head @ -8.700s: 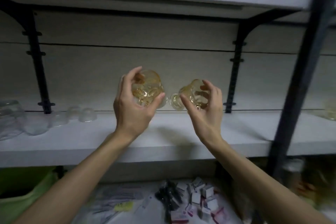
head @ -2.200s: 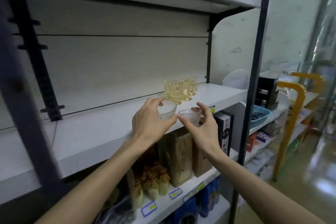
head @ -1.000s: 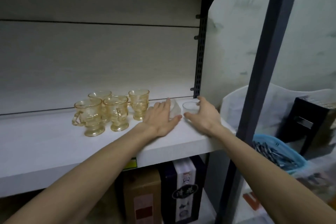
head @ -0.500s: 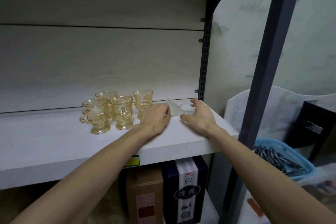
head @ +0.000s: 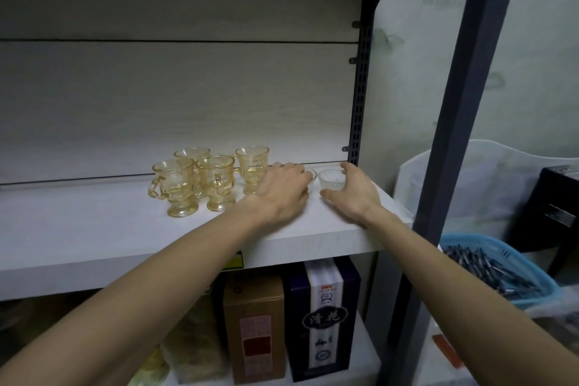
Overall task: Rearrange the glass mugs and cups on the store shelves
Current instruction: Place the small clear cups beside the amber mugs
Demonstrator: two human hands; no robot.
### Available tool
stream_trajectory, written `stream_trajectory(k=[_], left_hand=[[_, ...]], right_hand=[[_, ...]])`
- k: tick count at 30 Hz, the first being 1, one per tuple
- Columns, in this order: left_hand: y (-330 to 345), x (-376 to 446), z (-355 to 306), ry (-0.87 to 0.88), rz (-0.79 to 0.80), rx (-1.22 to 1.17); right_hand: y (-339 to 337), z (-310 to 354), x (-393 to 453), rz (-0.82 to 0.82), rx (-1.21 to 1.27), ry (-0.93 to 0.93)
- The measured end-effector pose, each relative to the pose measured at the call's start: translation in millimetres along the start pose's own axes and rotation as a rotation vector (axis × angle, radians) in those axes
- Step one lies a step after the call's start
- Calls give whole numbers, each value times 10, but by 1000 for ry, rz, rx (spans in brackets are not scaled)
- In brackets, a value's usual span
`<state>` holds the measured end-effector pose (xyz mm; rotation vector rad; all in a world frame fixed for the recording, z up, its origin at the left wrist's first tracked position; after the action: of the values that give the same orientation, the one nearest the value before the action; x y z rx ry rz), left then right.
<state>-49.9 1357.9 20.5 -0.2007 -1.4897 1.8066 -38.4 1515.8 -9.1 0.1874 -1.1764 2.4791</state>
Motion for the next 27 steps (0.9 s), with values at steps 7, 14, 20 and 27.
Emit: stream_trajectory(k=[7,14,20,27], left_hand=[[-47,-447,152,-248,-194,-439],[-21,-2011,268,-168,-419,-295],[125,-3672,1121,-349,-390,-183],[219,-5726,2333,-660,-209,-23]], right_hand=[[-101,319,-452,-245,-191,-212],[535,765,-1644,-436,-160,-407],[1673,1606,-2683,-272,-144,-551],[2963,3007,-3629,-17,-96,-733]])
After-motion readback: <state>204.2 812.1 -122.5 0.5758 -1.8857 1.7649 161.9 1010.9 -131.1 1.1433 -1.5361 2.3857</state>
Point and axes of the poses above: each hand's wrist, its own x-axis towards the middle knuckle, its own y-axis out of the palm, z = x × y, the point moved 4 cm from there along x, towards the middle knuckle, and after that the axes turned 2 degrees about x, right-handed, at the moved point
